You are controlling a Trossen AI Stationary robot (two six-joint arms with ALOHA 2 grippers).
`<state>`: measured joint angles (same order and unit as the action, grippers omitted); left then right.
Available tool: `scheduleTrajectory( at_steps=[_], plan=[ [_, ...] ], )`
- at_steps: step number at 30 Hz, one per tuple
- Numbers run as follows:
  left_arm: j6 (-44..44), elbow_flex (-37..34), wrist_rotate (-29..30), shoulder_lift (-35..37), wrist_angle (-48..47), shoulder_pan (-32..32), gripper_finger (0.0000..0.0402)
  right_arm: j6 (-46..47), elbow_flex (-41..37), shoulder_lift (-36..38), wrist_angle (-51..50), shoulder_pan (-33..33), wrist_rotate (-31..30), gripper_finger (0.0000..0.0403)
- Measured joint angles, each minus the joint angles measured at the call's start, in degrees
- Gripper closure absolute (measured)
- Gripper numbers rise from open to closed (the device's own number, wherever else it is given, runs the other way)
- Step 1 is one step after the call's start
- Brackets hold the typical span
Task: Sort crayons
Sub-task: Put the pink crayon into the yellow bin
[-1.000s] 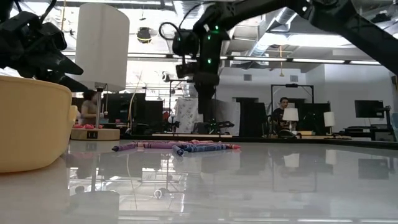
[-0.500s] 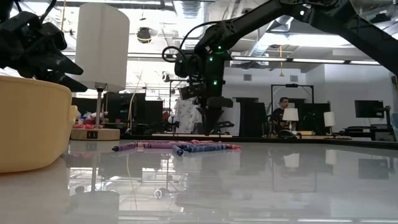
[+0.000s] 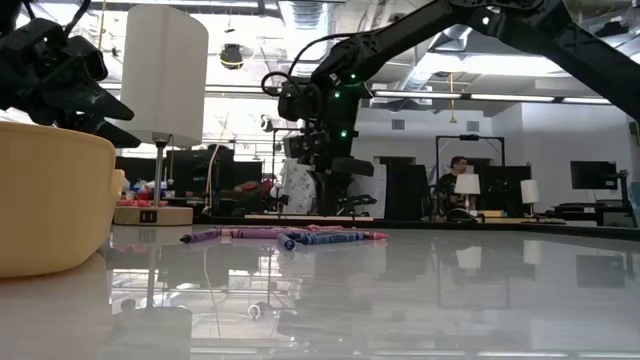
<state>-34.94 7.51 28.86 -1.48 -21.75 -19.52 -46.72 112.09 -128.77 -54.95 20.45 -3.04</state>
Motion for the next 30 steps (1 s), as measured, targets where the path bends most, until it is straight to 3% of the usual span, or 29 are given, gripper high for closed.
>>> scheduleTrajectory(
  at_steps=[21,30],
  plan=[
    [0.0,0.0,0.0,0.0,0.0,0.0,0.0161,-4.4,0.0,0.0,0.2,0.6,1.8,0.0341],
    [0.0,0.0,0.1,0.0,0.0,0.0,0.0161,-4.6,0.2,-3.6,-0.1,0.7,1.2,0.0341]
  ],
)
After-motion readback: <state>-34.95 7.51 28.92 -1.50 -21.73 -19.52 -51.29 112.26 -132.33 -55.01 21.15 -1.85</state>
